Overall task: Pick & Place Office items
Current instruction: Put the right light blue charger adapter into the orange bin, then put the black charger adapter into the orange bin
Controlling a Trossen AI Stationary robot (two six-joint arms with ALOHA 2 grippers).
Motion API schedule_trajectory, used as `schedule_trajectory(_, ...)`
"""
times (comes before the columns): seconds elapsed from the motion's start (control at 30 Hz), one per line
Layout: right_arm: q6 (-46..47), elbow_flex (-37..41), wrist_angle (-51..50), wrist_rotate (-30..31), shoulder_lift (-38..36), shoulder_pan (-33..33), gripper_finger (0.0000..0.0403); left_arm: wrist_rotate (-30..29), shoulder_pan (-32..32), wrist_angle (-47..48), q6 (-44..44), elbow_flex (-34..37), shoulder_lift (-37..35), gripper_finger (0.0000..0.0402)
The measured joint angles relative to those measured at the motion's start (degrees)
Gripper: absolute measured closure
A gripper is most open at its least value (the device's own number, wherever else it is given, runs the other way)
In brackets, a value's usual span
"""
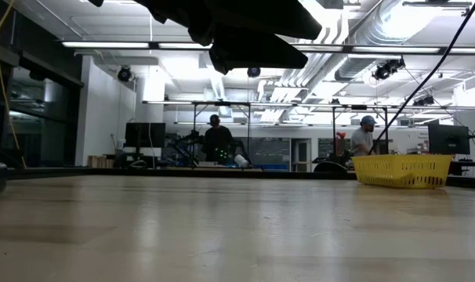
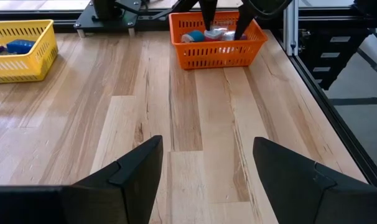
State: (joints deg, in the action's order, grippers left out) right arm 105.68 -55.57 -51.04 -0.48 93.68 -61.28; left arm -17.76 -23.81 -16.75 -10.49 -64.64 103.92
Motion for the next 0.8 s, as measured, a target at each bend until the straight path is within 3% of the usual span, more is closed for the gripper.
schedule_trajectory(0.8,-3.88,0.44,-7.00,6.13,-7.77,1.45,0.0129,-0.02,0.00,0.00,0.01,0.00,0.00,0.0160)
